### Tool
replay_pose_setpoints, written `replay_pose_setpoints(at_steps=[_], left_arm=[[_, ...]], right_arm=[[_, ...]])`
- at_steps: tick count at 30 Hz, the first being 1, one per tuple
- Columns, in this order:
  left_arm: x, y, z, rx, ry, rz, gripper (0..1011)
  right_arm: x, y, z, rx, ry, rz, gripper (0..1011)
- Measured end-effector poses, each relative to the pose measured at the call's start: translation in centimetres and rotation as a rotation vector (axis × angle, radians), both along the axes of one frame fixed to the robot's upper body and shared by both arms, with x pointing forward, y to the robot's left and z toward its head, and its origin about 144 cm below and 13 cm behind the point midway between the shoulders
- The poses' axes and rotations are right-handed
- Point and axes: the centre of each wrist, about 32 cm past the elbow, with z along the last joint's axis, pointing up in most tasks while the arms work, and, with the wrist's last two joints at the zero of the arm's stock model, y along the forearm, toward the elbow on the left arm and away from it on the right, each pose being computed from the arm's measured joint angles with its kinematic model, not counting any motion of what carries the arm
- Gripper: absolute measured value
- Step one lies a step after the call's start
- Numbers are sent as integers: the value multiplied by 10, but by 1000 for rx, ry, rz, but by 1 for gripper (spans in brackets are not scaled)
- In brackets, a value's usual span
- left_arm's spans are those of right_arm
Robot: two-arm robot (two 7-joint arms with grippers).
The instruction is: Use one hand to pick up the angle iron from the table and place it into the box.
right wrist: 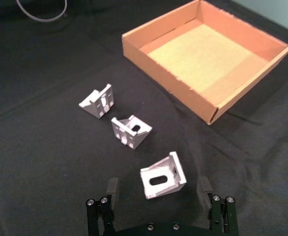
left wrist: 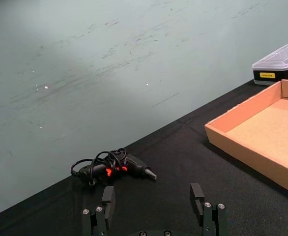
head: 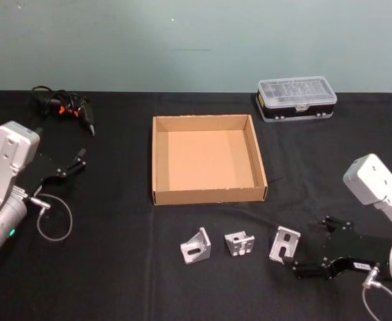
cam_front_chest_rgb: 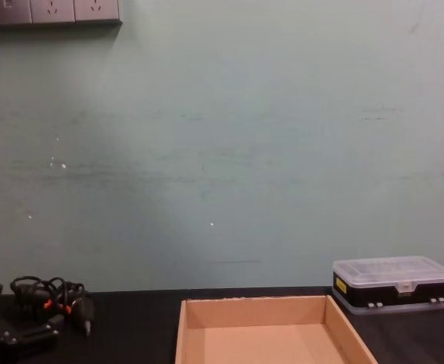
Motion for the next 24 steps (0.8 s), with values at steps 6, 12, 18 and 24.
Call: replay_pose_setpoints(at_steps=[6, 12, 18, 24], left_arm=[[0, 0, 0, 0, 0, 0, 1000], [0, 0, 0, 0, 0, 0, 1000], [0, 0, 0, 0, 0, 0, 1000], [0, 0, 0, 0, 0, 0, 1000]], right_arm=[[9, 4, -4, -27, 15, -3, 1003], [14, 8, -9, -24, 16, -21, 1003], [18, 13, -14, -22, 20, -33, 1003], [18, 13, -14, -27, 22, -37, 1003]])
